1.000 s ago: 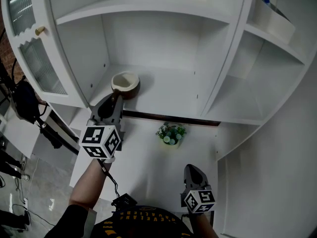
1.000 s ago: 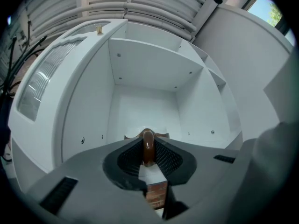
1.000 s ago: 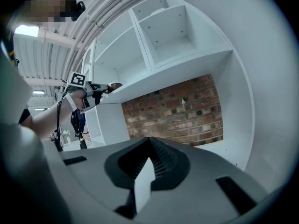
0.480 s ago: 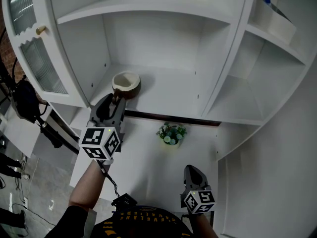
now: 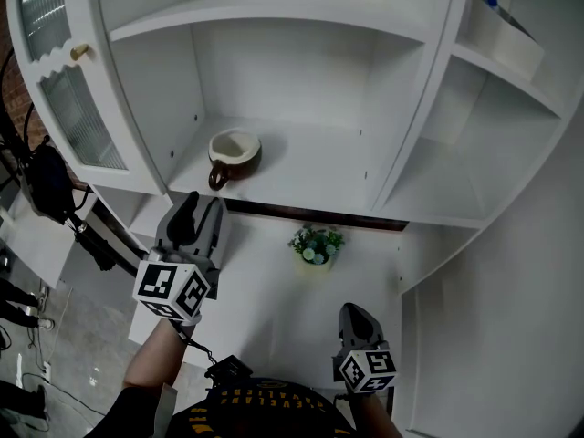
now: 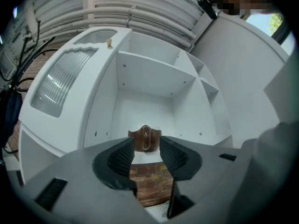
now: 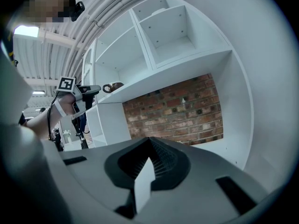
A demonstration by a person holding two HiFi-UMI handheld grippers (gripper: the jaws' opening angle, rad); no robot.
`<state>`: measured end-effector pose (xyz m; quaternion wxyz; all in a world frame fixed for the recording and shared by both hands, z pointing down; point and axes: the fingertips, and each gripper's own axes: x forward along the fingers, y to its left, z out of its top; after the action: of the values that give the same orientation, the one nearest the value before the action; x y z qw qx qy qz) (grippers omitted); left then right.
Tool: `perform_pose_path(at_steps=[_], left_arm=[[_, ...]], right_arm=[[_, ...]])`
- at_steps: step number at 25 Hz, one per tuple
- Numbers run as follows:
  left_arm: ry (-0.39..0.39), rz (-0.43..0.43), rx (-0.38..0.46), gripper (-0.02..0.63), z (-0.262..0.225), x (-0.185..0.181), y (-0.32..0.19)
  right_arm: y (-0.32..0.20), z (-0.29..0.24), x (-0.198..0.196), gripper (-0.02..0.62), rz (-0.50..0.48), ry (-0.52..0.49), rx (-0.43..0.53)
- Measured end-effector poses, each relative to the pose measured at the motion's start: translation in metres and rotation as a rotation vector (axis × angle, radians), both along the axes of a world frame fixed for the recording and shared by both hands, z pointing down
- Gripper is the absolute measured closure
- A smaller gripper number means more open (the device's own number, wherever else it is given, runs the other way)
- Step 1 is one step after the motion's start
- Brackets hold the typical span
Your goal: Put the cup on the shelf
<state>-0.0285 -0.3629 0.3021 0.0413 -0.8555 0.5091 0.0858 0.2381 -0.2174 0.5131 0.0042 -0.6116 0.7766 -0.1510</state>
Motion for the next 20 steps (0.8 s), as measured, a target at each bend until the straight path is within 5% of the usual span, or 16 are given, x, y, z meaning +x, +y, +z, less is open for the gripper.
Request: perform_pose_path(at_steps=[5, 14, 20], left_arm=[[0.020, 0.010, 0.035, 0.456, 0.015, -0.016, 0.038], [0.055, 0.139, -0.117, 0.464, 0.070, -0.009, 0.081], [0.079, 0.168, -0.167, 0.554, 0.090, -0.008, 0.095]], right_arm=[[0.003, 0.000, -0.003, 0.591, -0.004, 0.000, 0.000], [0.005, 0.003, -0.017, 0.591, -0.030, 0.000, -0.008], [0.009, 0.007, -0.027, 0.591, -0.050, 0.000, -0.020]])
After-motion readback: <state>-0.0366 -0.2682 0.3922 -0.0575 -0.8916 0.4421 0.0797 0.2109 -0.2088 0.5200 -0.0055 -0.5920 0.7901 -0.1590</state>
